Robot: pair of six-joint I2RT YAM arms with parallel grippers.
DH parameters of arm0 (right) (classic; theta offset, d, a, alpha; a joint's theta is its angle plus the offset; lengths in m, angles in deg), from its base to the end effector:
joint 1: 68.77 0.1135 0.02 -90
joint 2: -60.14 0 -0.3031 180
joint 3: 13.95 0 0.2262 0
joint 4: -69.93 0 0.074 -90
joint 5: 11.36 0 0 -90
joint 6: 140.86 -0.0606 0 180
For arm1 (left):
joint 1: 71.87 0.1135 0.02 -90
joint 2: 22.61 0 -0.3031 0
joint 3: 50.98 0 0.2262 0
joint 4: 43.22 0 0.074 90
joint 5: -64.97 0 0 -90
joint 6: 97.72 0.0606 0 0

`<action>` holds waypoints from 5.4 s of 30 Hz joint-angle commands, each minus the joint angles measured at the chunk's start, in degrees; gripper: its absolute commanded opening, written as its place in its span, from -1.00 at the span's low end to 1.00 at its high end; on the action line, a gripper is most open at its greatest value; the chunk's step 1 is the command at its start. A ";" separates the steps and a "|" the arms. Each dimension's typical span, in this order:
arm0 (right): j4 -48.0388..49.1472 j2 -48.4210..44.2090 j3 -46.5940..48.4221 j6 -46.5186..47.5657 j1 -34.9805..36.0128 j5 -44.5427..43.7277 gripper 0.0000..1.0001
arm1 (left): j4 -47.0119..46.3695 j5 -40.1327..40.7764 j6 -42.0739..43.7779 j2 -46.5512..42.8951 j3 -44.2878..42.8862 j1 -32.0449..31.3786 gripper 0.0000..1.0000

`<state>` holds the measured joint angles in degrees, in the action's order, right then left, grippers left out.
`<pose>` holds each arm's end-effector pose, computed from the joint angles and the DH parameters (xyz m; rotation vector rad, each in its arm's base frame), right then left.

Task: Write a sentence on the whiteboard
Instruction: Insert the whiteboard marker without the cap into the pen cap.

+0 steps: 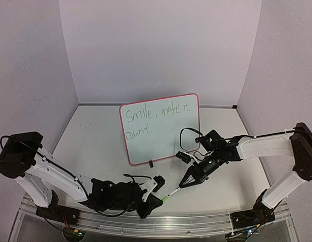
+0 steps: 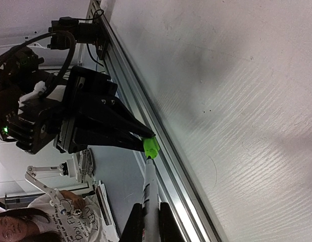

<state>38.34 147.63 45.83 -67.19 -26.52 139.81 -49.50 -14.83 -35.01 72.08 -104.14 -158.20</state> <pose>0.1565 0.2139 0.2224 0.9719 -2.3844 -1.6515 0.0314 -0.3219 0.1885 1.0537 2.0792 -0.8952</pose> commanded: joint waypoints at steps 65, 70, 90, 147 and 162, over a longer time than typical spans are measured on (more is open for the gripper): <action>-0.12 0.94 7.27 4.10 8.86 4.76 -1.00 | -8.50 -9.11 2.87 -6.96 -3.06 -0.02 -1.00; 0.01 0.06 7.55 4.11 8.90 3.34 -1.00 | -9.87 -9.95 1.73 -7.48 -2.60 0.71 -1.00; 0.52 0.56 6.76 7.39 9.39 8.17 -1.00 | -15.80 -16.89 0.31 -7.34 -2.35 3.50 -1.00; 9.35 2.38 7.13 -0.64 12.65 5.43 -1.00 | -19.45 -18.68 0.09 -6.40 -7.44 7.94 -1.00; 3.54 -11.73 1.57 -3.07 -2.58 -18.85 -1.00 | 14.37 -2.44 -1.20 -19.70 -2.01 10.50 0.44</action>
<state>40.96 142.83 50.28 -68.04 -22.63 131.24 -46.27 -27.11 -34.73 57.20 -105.89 -148.74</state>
